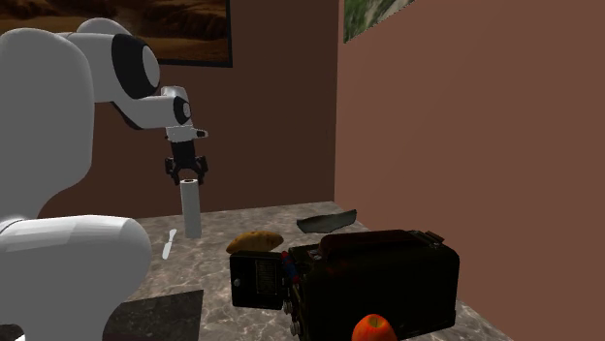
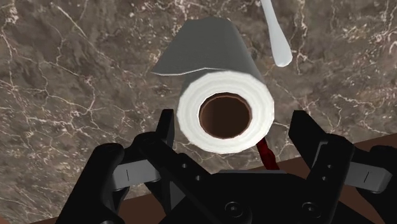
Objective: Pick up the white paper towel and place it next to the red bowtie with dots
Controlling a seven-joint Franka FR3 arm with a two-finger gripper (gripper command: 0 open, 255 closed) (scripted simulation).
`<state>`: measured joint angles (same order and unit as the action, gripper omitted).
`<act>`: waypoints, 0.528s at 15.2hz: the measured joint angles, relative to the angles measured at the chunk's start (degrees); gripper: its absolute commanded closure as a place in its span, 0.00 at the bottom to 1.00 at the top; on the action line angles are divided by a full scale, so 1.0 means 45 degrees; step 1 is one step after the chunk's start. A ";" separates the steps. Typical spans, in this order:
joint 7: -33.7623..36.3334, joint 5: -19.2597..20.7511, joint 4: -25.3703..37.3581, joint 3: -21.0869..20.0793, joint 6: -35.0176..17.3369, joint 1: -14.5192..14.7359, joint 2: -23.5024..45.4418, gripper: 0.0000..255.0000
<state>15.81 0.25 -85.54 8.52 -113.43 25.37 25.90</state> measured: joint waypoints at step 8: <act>0.0038 0.0033 0.1056 -0.0001 0.1293 0.0054 -0.0253 0.00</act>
<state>15.98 0.40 -80.79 8.52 -107.61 25.61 24.77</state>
